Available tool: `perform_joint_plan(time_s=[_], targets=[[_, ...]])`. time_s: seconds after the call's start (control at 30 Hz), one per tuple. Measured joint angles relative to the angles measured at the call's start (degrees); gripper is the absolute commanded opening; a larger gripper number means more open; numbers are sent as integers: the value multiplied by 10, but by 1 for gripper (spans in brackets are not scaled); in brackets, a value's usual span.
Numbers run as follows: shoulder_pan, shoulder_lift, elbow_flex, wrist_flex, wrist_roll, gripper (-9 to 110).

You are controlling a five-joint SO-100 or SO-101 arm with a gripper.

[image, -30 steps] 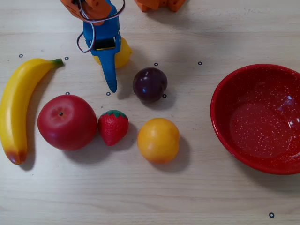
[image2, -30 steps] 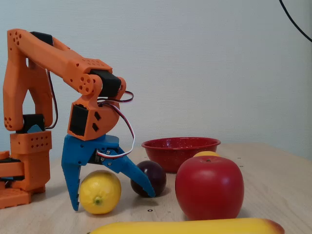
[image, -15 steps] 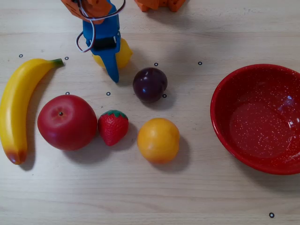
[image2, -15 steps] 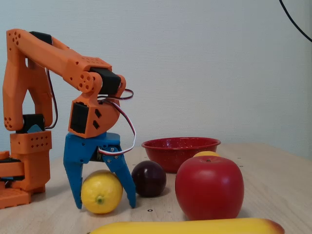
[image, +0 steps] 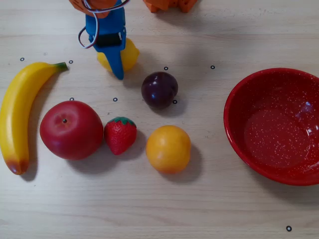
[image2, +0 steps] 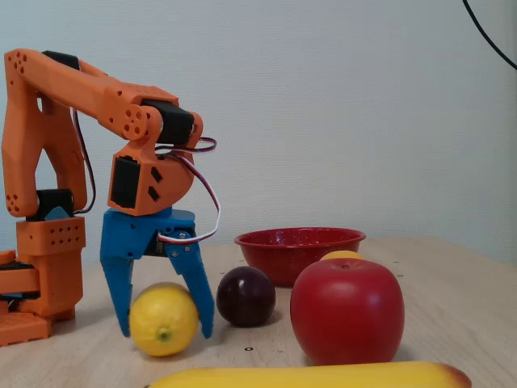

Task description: Put the lemon in the red bowl.

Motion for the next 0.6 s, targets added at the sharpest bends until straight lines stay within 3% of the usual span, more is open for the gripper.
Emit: perform_joint_plan(time_s=[0.6], targets=[[29,83,-185,228,-179,0]])
